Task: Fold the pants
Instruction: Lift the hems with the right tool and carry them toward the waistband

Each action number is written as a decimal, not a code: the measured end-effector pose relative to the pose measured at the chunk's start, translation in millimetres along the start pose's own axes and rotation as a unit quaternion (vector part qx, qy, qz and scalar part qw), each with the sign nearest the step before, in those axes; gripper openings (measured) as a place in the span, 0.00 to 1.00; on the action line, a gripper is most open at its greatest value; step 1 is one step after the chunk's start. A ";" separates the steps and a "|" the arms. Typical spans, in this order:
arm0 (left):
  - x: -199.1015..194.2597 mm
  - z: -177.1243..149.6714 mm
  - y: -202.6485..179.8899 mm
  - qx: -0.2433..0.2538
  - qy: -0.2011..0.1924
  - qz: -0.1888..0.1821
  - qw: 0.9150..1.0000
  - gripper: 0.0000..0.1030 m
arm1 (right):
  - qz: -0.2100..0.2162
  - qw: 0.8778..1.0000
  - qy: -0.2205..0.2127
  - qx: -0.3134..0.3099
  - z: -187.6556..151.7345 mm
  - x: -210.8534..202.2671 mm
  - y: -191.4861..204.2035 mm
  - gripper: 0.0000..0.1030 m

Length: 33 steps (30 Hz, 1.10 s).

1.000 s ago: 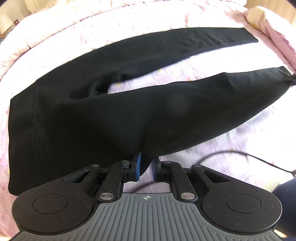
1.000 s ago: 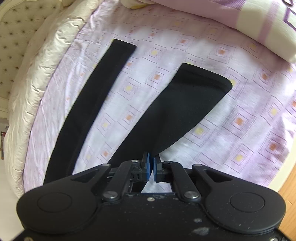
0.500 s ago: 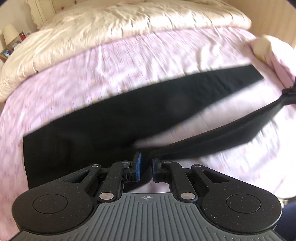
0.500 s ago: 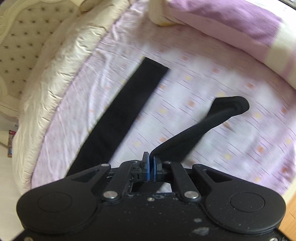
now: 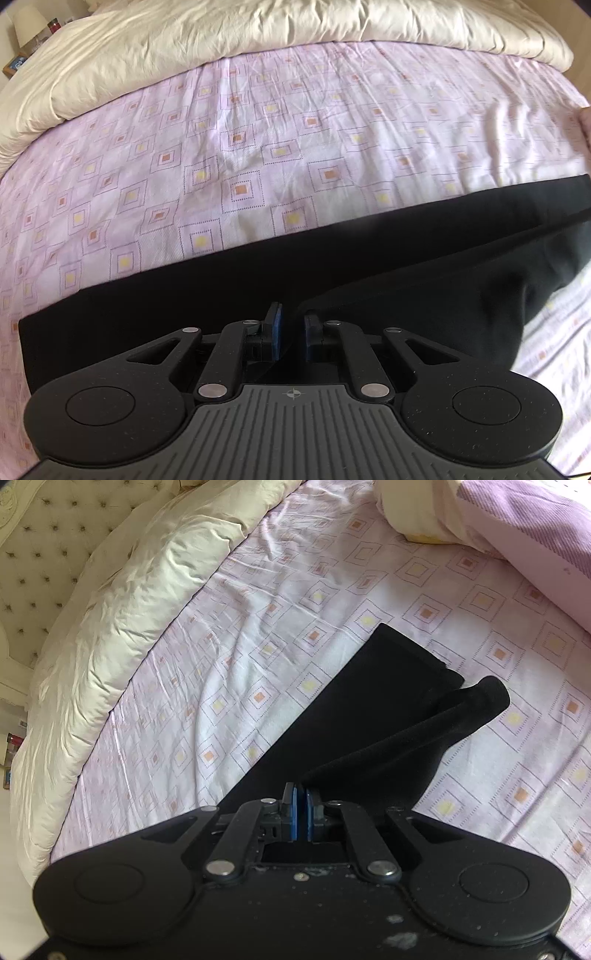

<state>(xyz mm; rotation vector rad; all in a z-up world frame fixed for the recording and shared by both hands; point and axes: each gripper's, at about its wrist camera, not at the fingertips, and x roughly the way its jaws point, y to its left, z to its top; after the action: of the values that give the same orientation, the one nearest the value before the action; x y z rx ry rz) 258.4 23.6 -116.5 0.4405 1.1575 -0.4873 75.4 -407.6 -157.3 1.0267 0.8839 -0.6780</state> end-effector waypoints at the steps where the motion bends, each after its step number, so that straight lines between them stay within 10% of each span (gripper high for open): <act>1: 4.2 4.0 -0.1 0.003 0.004 0.000 1.000 0.11 | -0.002 1.000 0.002 -0.003 3.1 5.3 3.2 0.06; 16: 55.7 41.4 -7.9 0.048 0.047 0.008 0.998 0.11 | -0.033 0.999 -0.006 -0.007 39.5 40.9 0.6 0.14; 21: 56.8 37.6 -11.3 0.063 0.044 0.013 0.997 0.11 | -0.057 0.991 -0.042 -0.115 38.2 10.4 -9.5 0.45; 33: 57.7 37.3 -12.7 0.061 0.044 0.019 0.997 0.11 | -0.092 0.968 -0.047 -0.230 64.6 26.8 -38.9 0.46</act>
<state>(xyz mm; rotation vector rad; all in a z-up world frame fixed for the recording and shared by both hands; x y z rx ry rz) 297.7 -15.6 -159.0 0.5934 1.2061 -0.5122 75.7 -483.9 -181.5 0.4980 1.0029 -0.6314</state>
